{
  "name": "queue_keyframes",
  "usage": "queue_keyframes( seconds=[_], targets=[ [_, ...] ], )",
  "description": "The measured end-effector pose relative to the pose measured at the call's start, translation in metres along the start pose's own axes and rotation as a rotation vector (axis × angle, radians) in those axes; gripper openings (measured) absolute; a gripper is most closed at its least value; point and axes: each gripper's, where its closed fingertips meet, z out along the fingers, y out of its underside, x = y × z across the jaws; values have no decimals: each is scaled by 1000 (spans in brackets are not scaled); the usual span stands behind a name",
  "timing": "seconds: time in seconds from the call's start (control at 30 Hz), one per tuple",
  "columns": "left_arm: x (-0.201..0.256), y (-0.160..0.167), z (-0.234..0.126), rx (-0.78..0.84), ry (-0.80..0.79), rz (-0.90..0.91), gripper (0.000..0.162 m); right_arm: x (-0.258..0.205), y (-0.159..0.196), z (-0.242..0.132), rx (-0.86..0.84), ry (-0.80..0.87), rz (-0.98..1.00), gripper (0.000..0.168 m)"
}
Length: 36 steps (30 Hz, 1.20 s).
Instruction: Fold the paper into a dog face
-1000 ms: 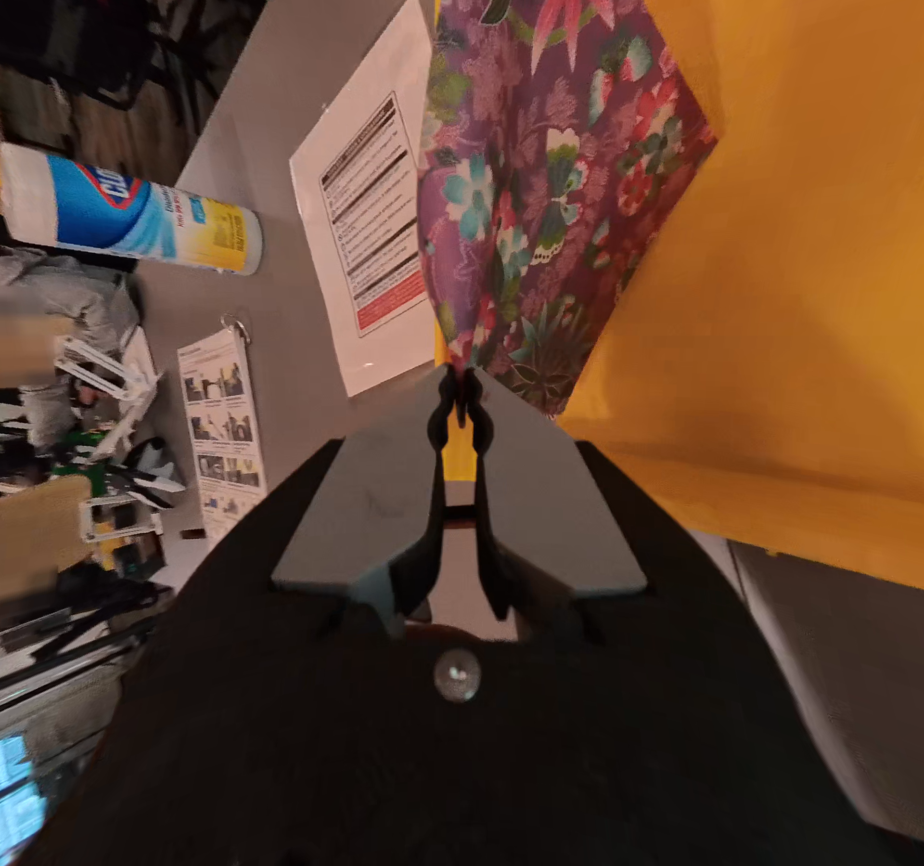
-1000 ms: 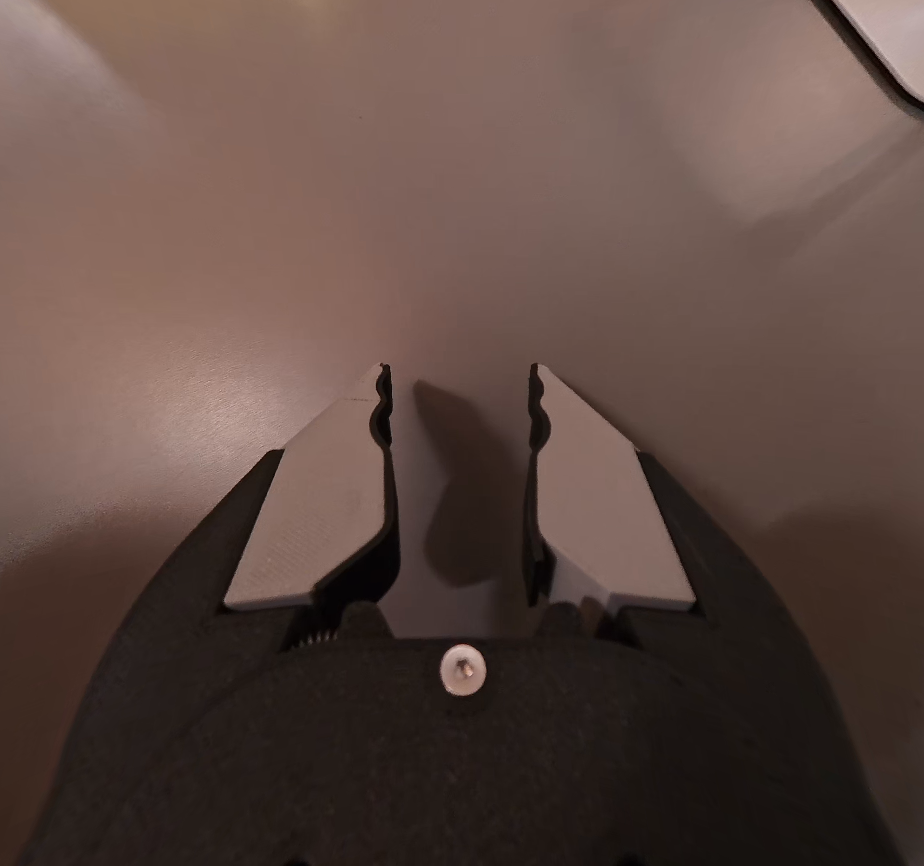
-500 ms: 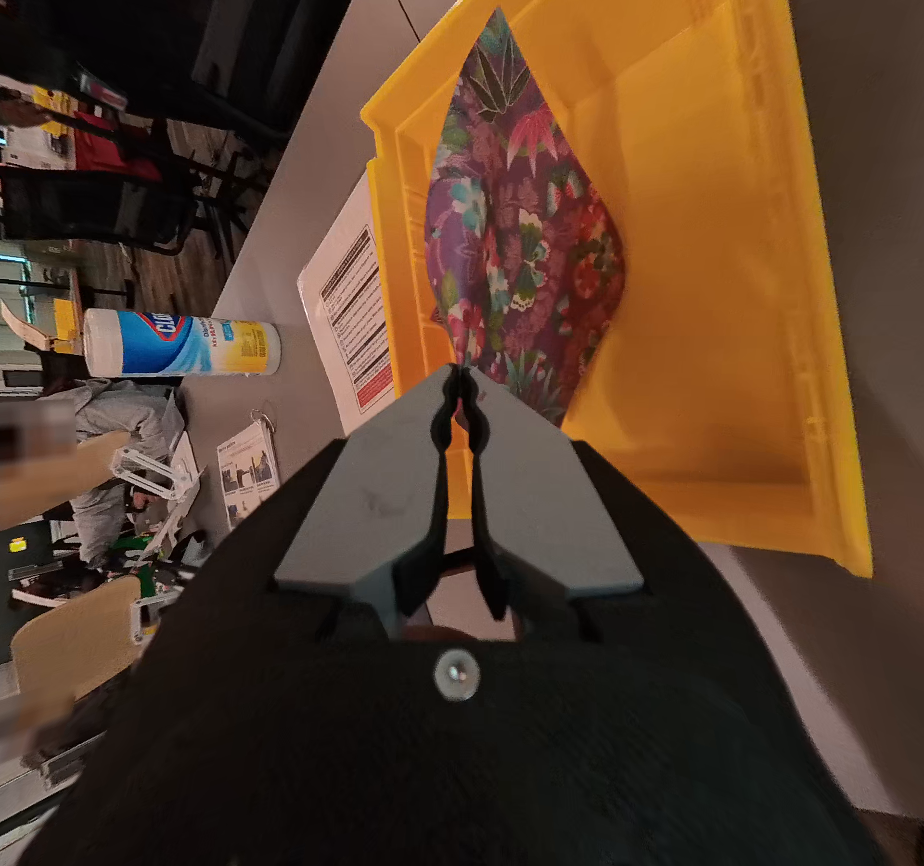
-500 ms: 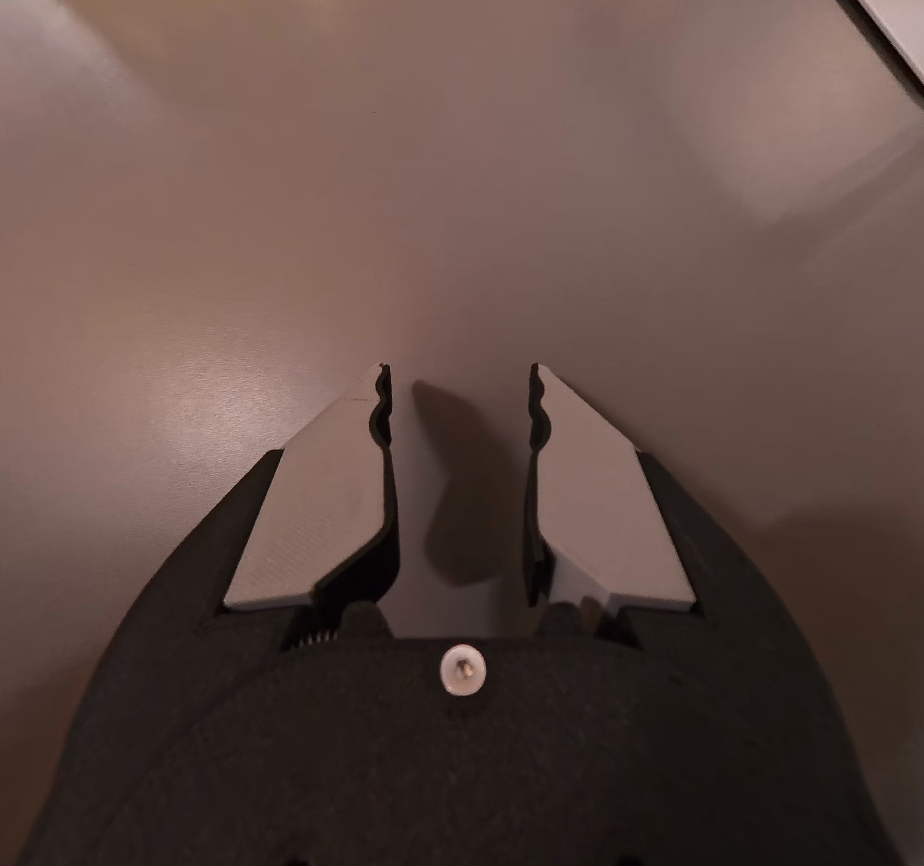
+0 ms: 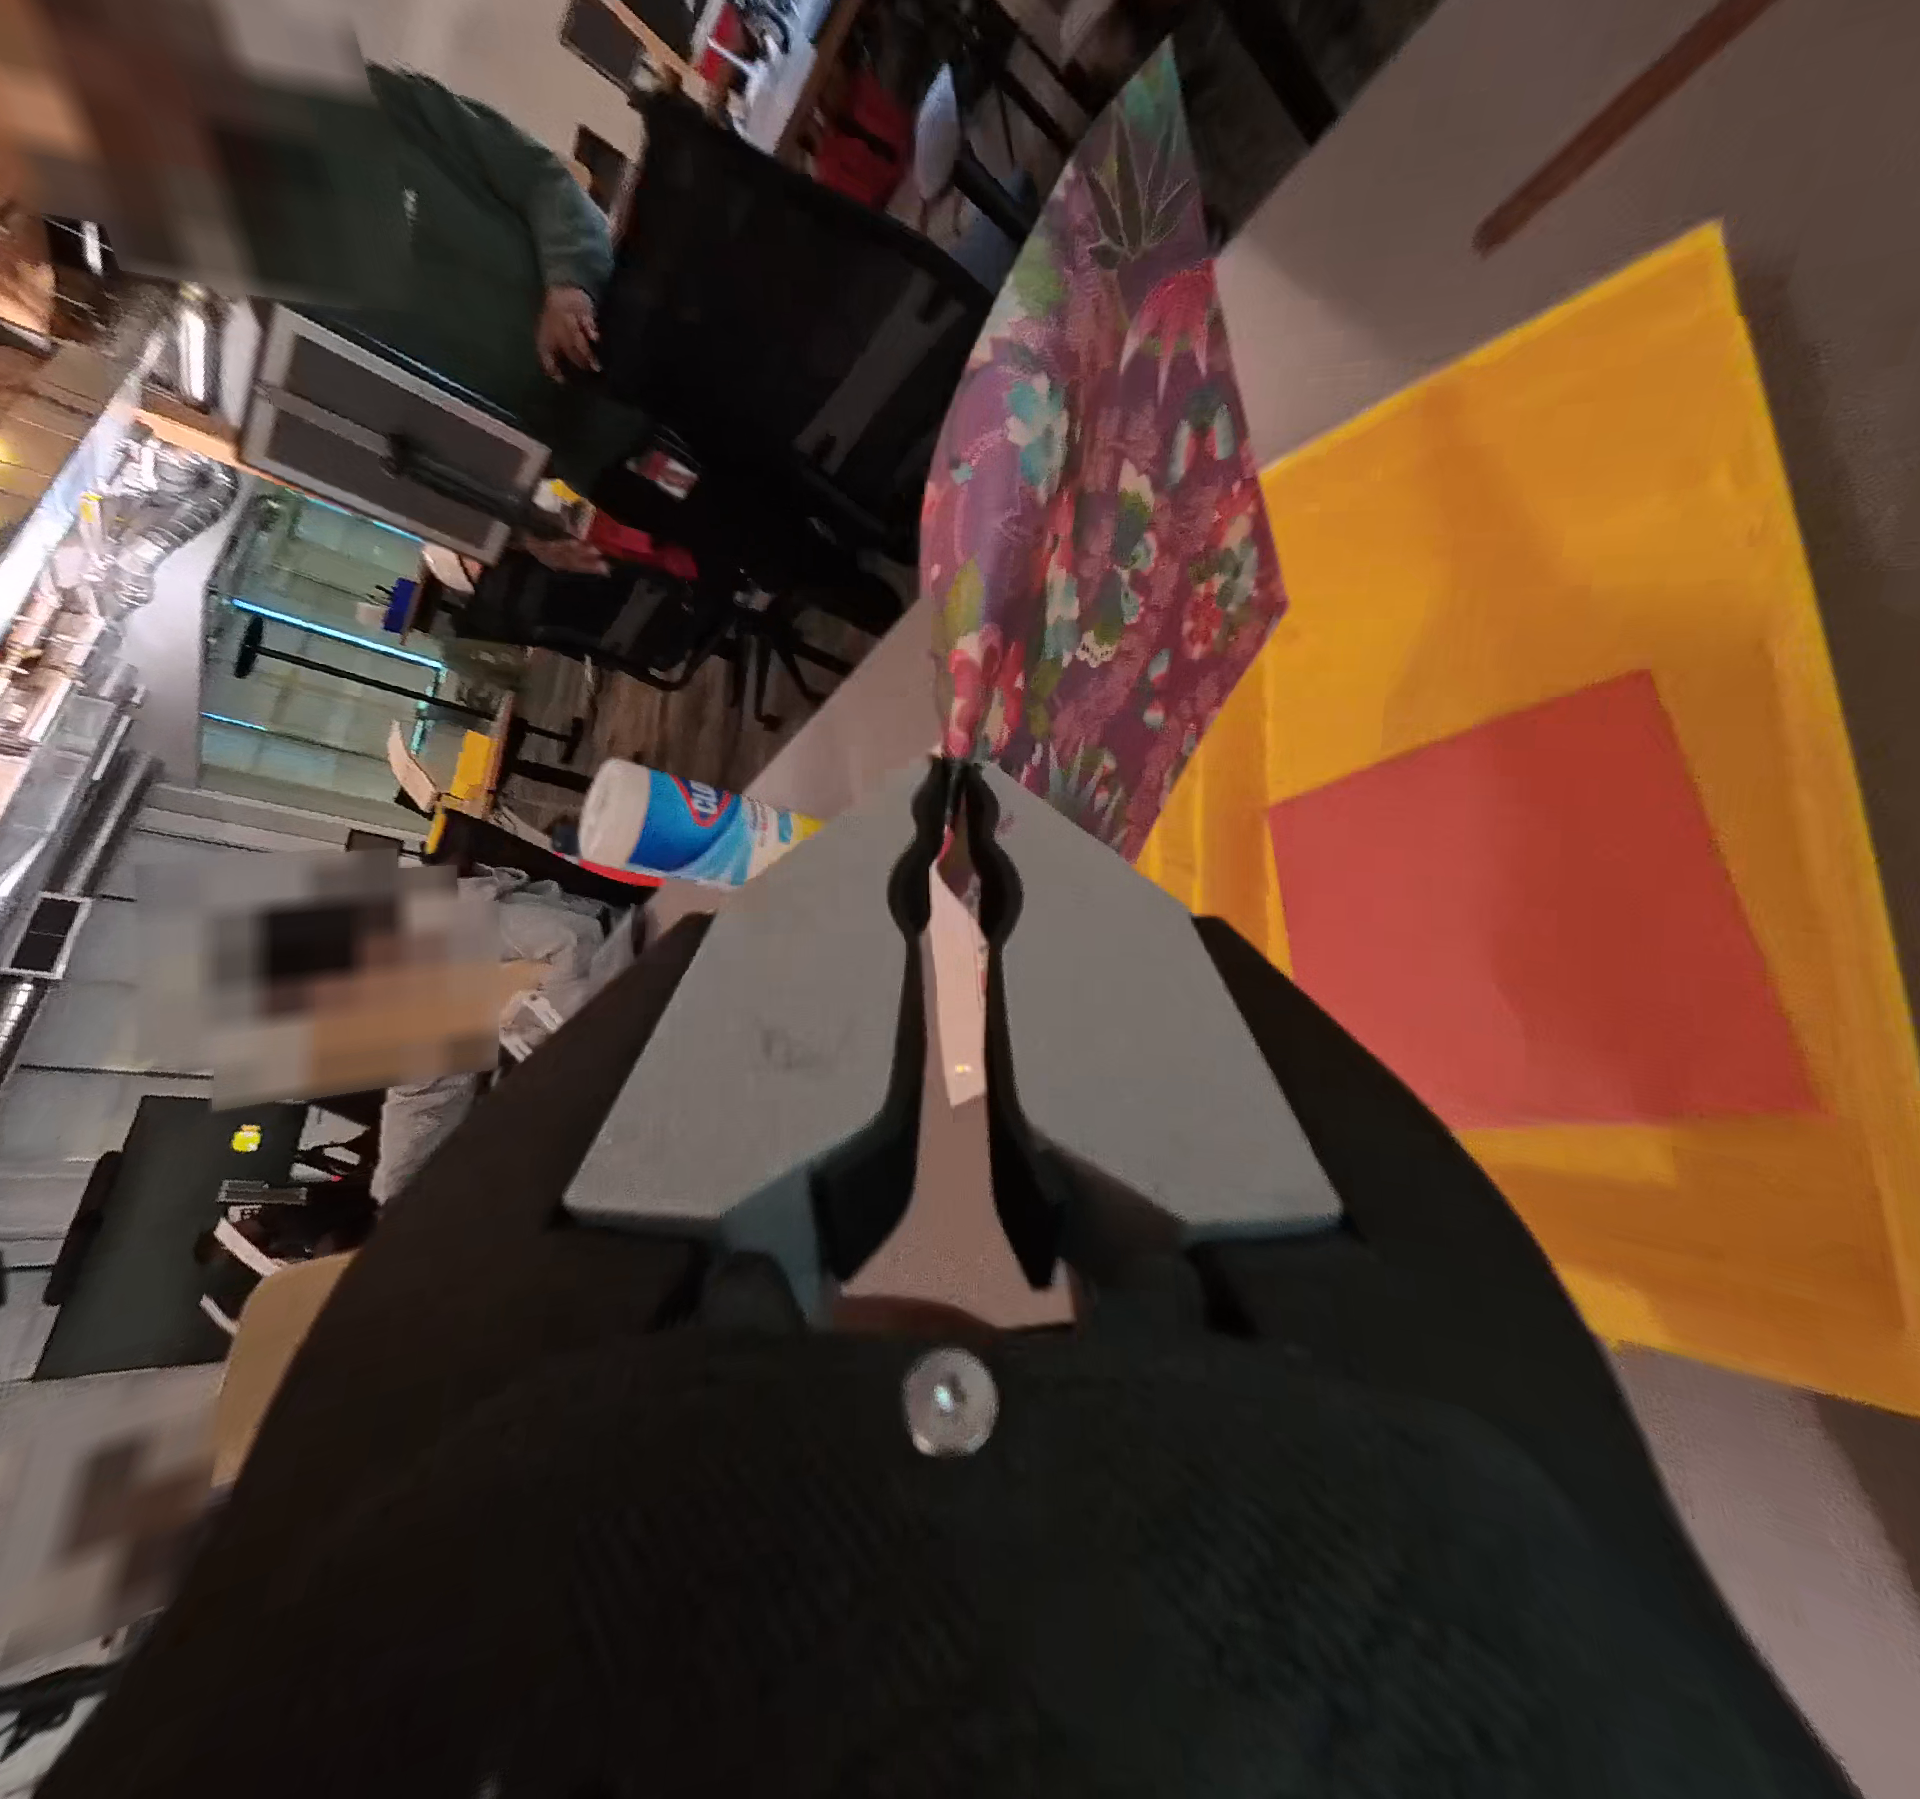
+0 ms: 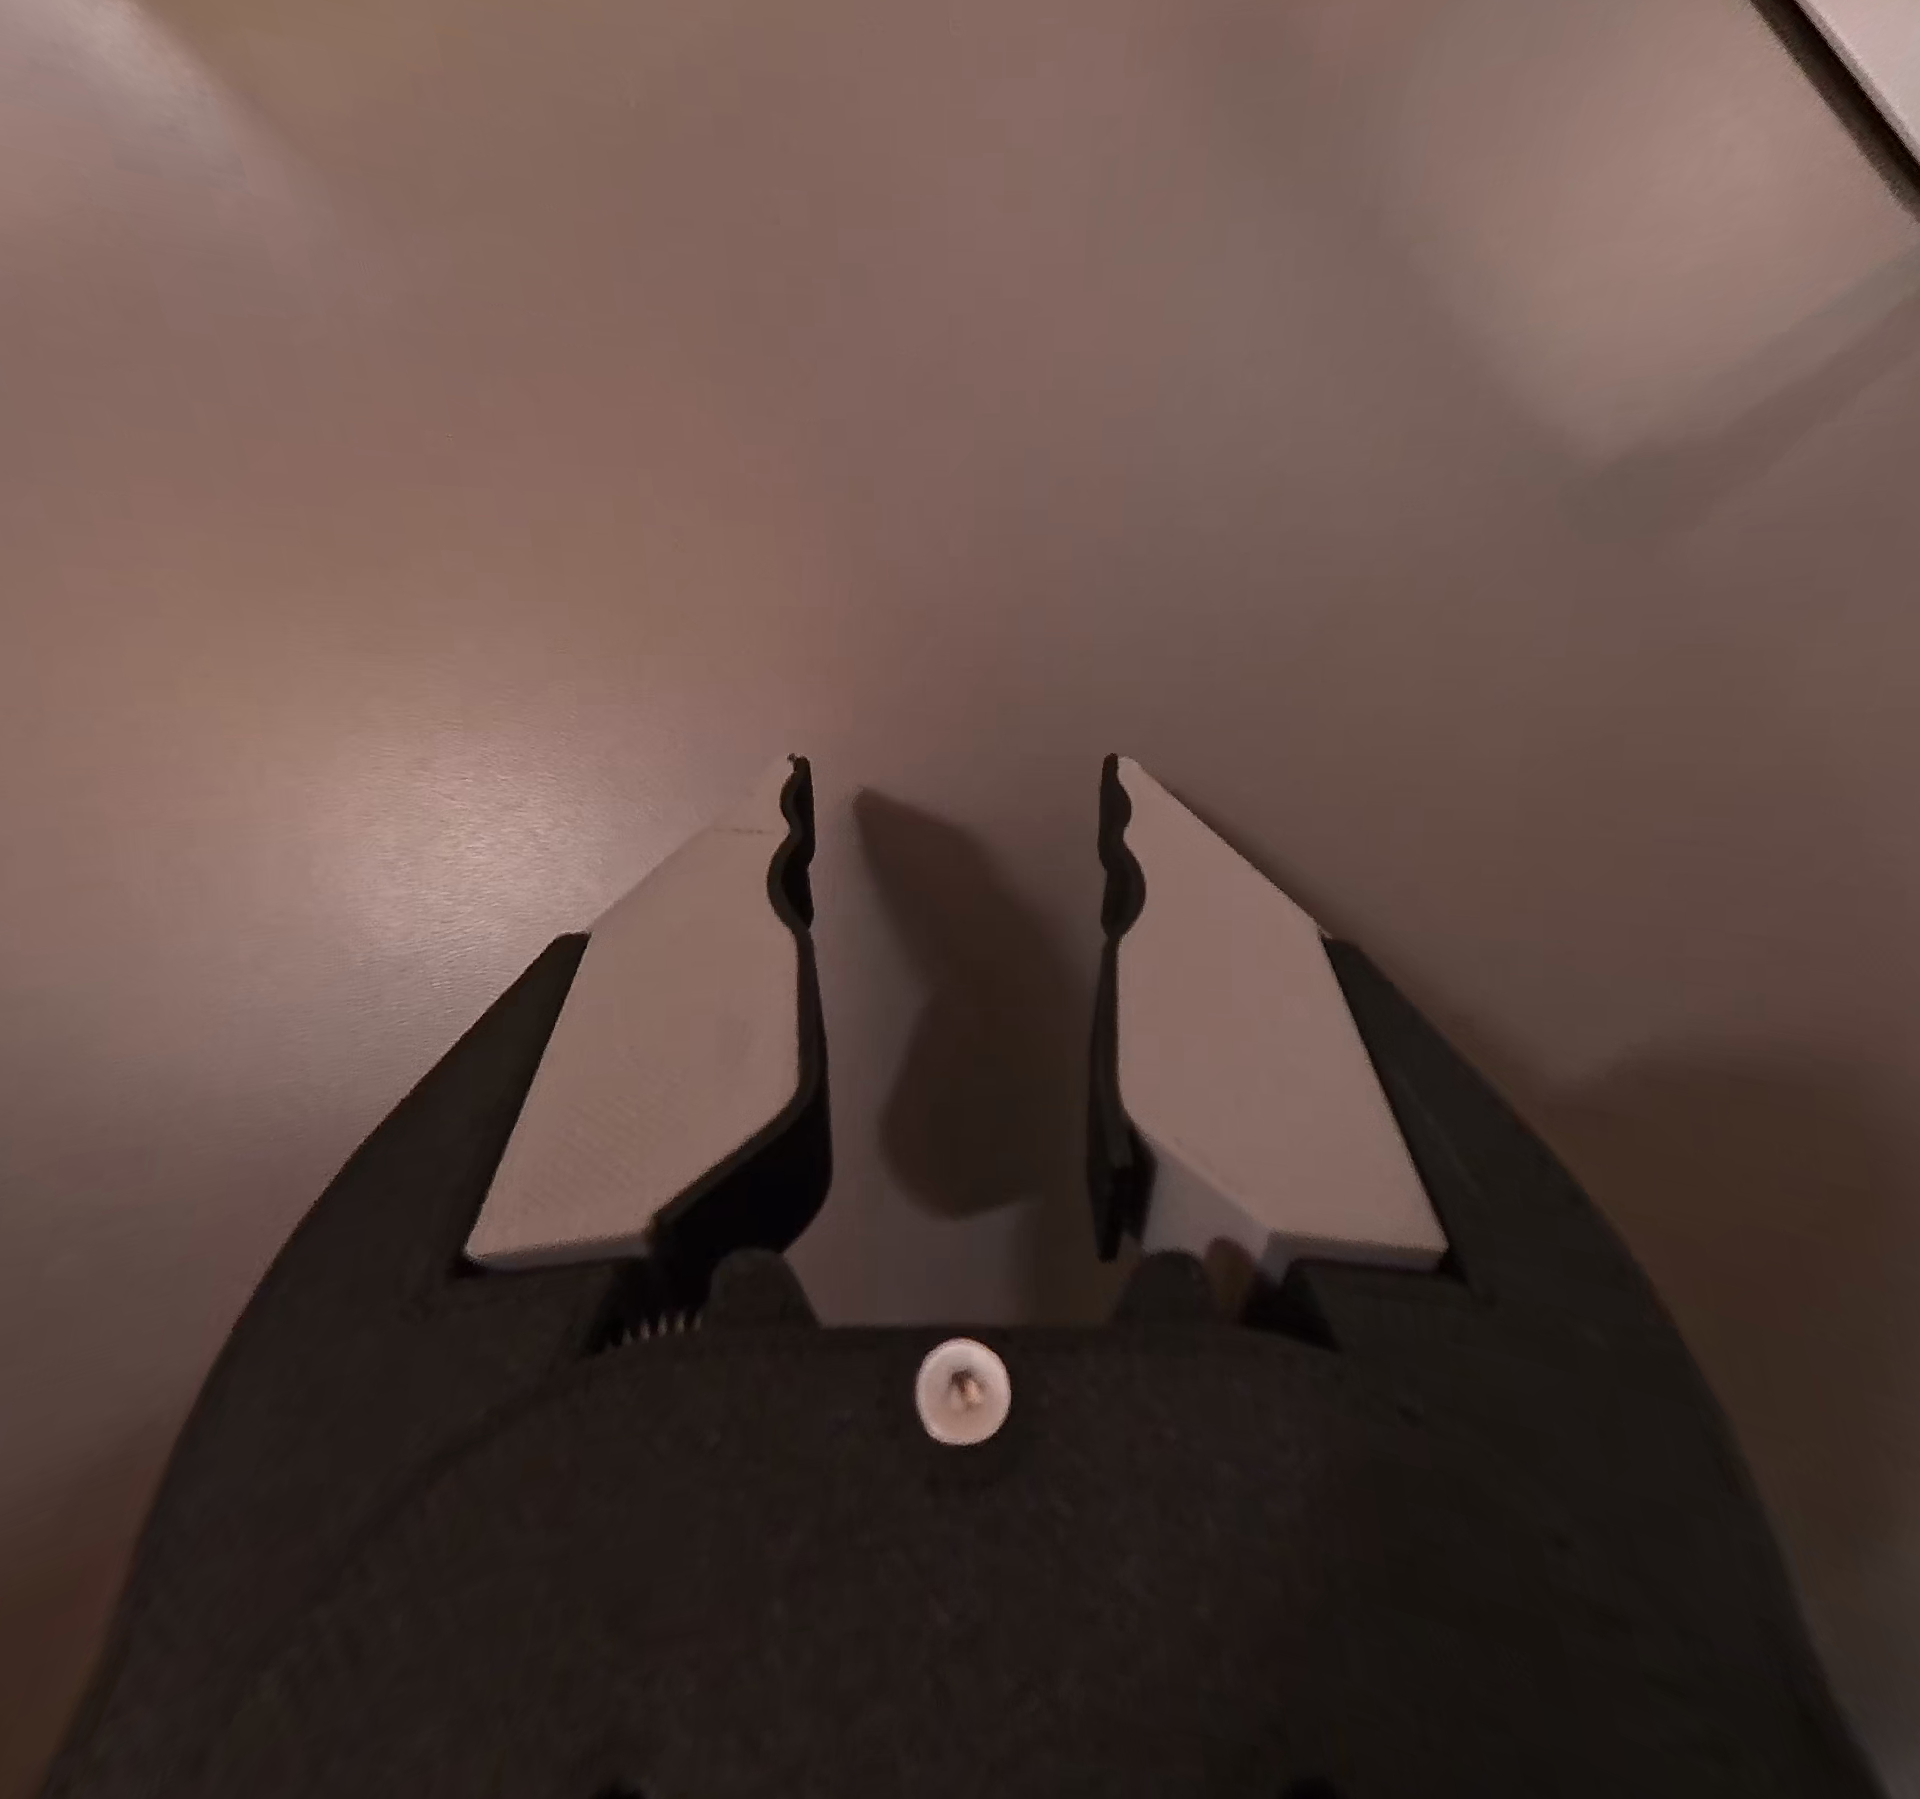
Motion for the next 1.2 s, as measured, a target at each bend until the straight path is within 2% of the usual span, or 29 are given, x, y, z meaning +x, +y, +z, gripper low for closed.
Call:
queue_keyframes(
  seconds=[0.1,0.17,0.3,0.47,0.53,0.57,0.6,0.7,0.77,0.83,0.9,0.97,1.2],
  targets=[
    [-7,-47,-31,152,-56,1,0,-2,-6,-4,35,-12,10,52],
    [15,-76,-51,240,-1,9,0,-6,-12,-7,72,-48,27,53],
    [101,-123,-84,359,156,87,2,-24,-33,-24,199,-157,35,59],
    [226,-170,-117,533,269,200,4,-42,-60,-52,370,-252,2,64],
    [282,-168,-117,531,299,304,11,-41,-62,-58,394,-261,10,65],
    [312,-160,-115,498,336,355,23,-37,-62,-61,399,-249,16,65],
    [340,-151,-117,462,398,394,37,-32,-62,-63,404,-233,22,65],
    [408,-131,-148,414,692,398,52,-20,-61,-72,427,-209,57,64],
    [425,-122,-166,377,836,366,58,-16,-62,-77,445,-223,92,64],
    [418,-123,-170,373,866,331,63,-16,-64,-81,465,-252,114,64],
    [395,-129,-157,389,804,305,68,-18,-65,-82,471,-263,120,64],
    [374,-131,-126,365,735,278,63,-18,-64,-79,459,-257,118,64],
    [344,-128,55,108,575,194,64,-23,-60,-66,413,-241,101,63]
  ],
)
